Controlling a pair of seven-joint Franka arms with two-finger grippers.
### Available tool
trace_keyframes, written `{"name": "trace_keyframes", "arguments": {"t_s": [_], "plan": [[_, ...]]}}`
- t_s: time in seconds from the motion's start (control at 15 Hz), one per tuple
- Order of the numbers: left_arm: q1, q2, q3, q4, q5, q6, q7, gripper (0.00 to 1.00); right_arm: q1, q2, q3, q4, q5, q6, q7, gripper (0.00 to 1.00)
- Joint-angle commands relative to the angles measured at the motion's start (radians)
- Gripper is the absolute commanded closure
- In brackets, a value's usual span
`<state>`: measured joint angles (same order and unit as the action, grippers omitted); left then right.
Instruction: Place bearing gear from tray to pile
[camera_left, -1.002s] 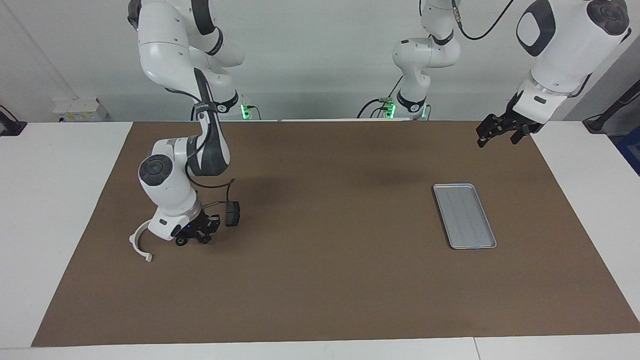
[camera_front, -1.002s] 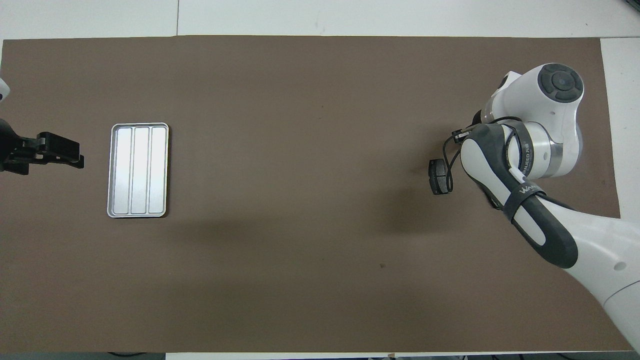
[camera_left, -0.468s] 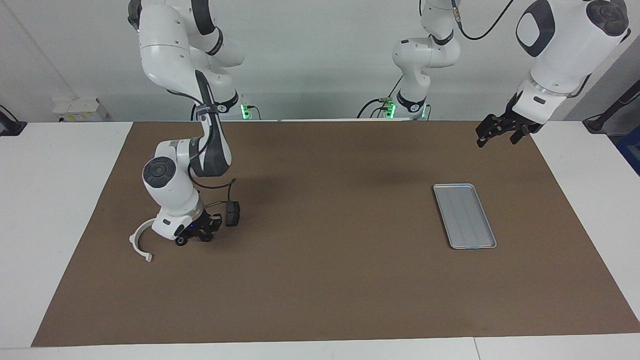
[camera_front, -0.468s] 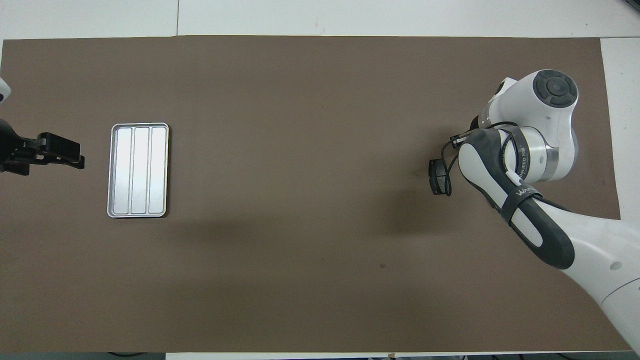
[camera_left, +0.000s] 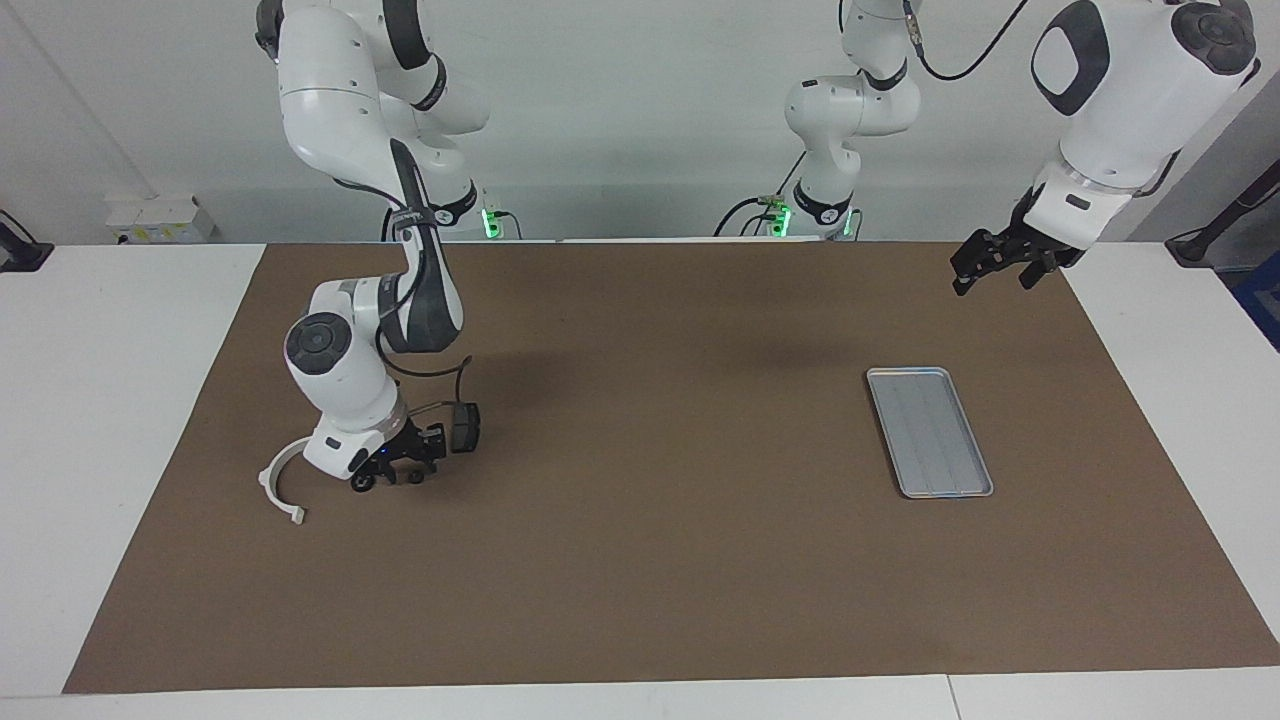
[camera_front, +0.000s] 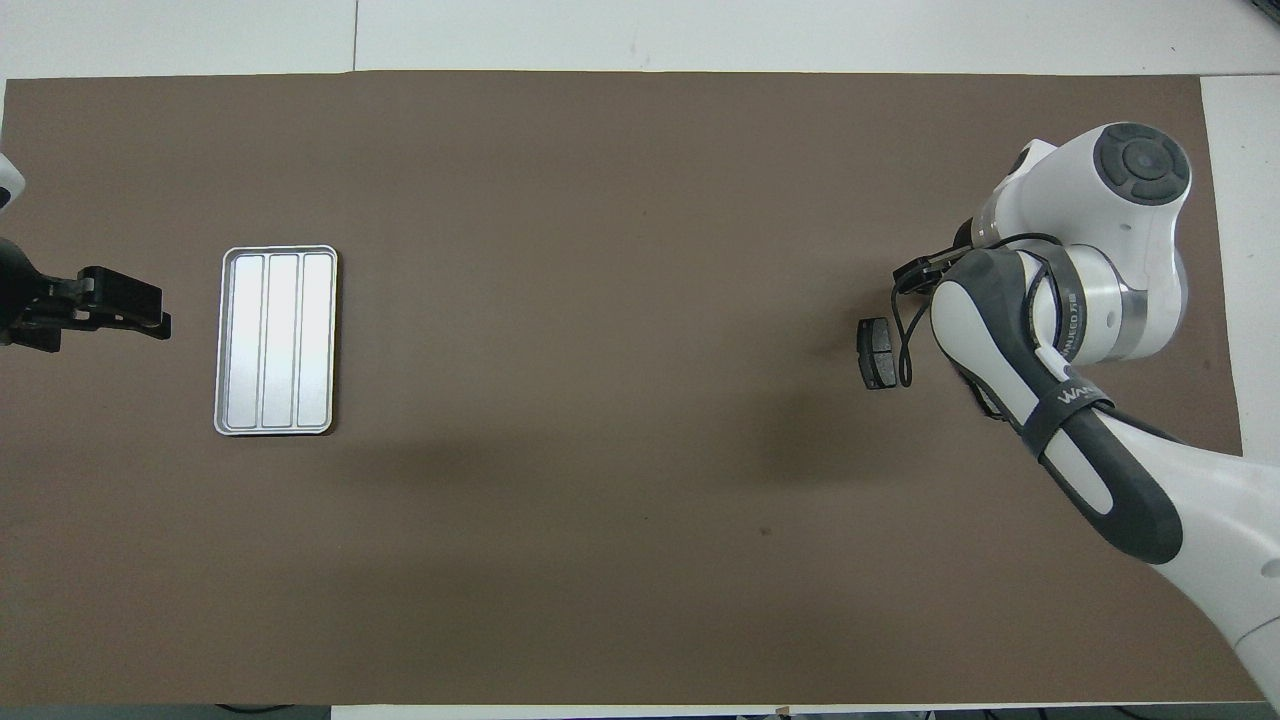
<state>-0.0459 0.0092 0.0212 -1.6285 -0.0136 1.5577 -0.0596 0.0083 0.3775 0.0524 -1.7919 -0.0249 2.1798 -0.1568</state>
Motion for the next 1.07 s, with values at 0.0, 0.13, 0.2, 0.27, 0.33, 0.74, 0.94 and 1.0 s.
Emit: {"name": "trace_keyframes", "arguments": {"t_s": [0.0,0.13,0.2,0.27,0.33,0.74,0.94,1.0], "plan": [[0.001,-0.018,-0.004,-0.021,0.012,-0.004,0.009,0.0,0.001,-0.077,0.007,0.009,0.007,-0.072,0.049,0.03],[0.003,-0.018,-0.004,-0.021,0.012,-0.004,0.009,0.0,0.004,-0.149,0.006,0.014,0.007,-0.125,0.071,0.03],[0.003,-0.018,-0.004,-0.021,0.012,-0.004,0.009,0.0,0.004,-0.188,0.004,0.019,0.005,-0.155,0.071,0.02],[0.001,-0.018,-0.004,-0.021,0.012,-0.004,0.009,0.0,0.002,-0.228,0.004,0.038,-0.003,-0.208,0.069,0.02],[0.001,-0.018,-0.004,-0.021,0.012,-0.002,0.009,0.0,0.002,-0.265,0.004,0.075,-0.006,-0.285,0.071,0.02],[0.001,-0.017,-0.004,-0.019,0.012,-0.001,0.007,0.0,-0.008,-0.42,0.004,0.189,-0.021,-0.573,0.068,0.0],[0.001,-0.017,-0.004,-0.019,0.012,-0.001,0.007,0.0,-0.017,-0.434,-0.005,0.186,-0.006,-0.572,0.069,0.0],[0.001,-0.017,-0.004,-0.019,0.012,-0.001,0.009,0.0,-0.031,-0.434,-0.005,0.186,-0.004,-0.575,0.069,0.0]]}}
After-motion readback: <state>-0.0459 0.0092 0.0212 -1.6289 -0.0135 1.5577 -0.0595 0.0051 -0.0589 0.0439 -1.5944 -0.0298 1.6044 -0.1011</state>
